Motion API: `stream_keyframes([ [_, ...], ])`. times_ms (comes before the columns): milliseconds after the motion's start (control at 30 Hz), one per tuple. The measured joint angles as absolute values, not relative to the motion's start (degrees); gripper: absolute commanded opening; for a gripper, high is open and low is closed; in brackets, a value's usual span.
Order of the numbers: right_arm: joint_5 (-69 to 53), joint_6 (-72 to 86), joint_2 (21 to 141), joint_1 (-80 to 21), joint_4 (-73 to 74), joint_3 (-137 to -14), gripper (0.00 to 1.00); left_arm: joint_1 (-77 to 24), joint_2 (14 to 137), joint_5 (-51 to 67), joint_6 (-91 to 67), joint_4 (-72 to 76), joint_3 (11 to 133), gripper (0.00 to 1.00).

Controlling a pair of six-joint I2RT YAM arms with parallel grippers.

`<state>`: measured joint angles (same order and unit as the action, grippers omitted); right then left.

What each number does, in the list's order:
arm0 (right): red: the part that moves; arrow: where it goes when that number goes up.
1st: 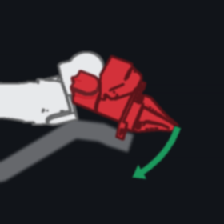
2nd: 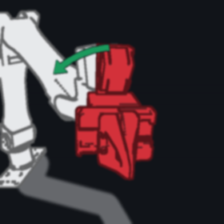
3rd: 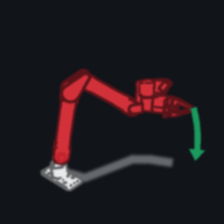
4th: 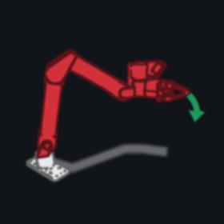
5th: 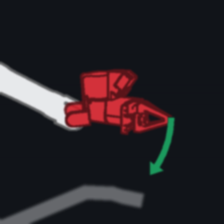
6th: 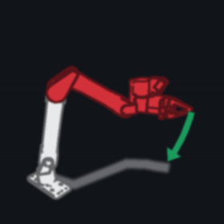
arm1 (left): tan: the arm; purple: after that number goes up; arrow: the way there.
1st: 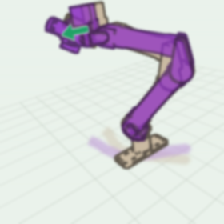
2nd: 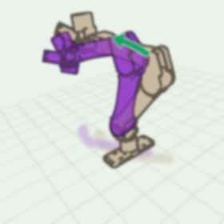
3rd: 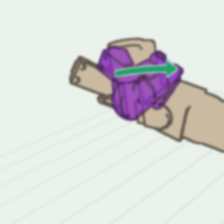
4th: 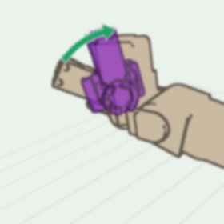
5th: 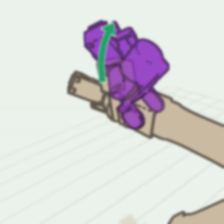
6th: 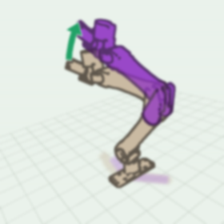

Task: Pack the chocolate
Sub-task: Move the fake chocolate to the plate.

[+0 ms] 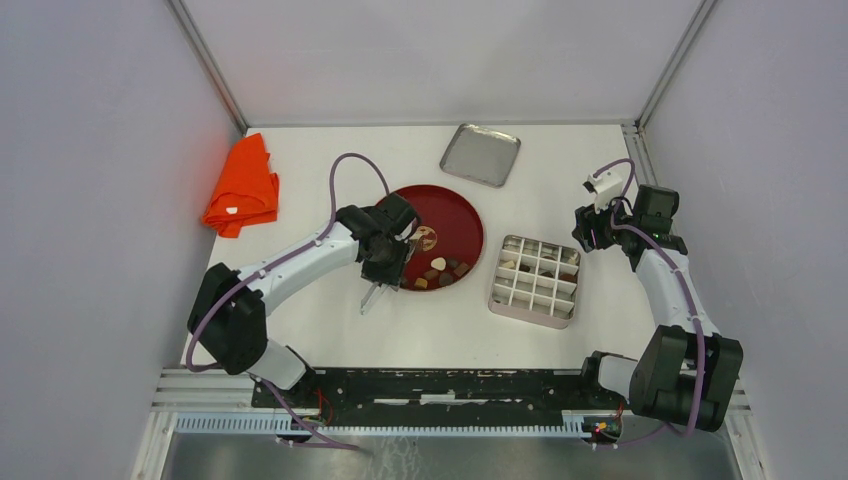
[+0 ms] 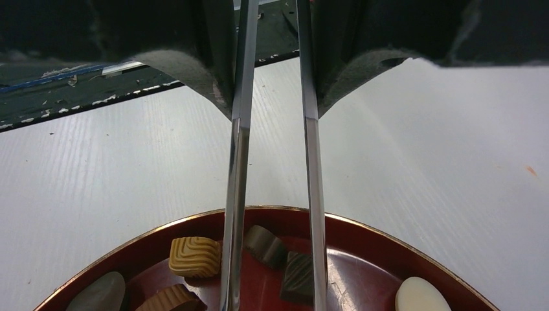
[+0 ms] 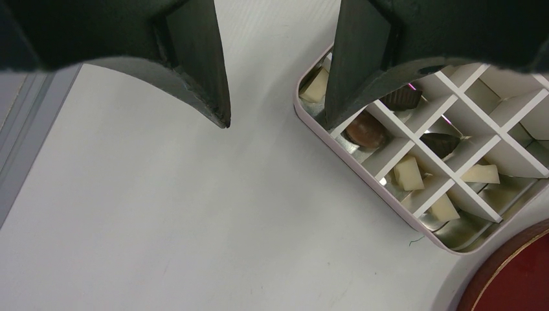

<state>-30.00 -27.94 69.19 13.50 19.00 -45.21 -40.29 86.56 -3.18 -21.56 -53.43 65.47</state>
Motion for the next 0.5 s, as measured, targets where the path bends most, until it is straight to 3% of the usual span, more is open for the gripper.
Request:
stream_keyframes([
  [233,-30.02,-27.97,69.19,13.5,19.0,-45.21,0.62,-40.25,86.3,-2.85,-21.56,-53.49,65.39,0.41],
  [500,-30.02,-27.97,69.19,13.5,19.0,-45.21,0.62,-40.25,82.56,-2.94,-21.56,-54.48,65.39,0.27],
])
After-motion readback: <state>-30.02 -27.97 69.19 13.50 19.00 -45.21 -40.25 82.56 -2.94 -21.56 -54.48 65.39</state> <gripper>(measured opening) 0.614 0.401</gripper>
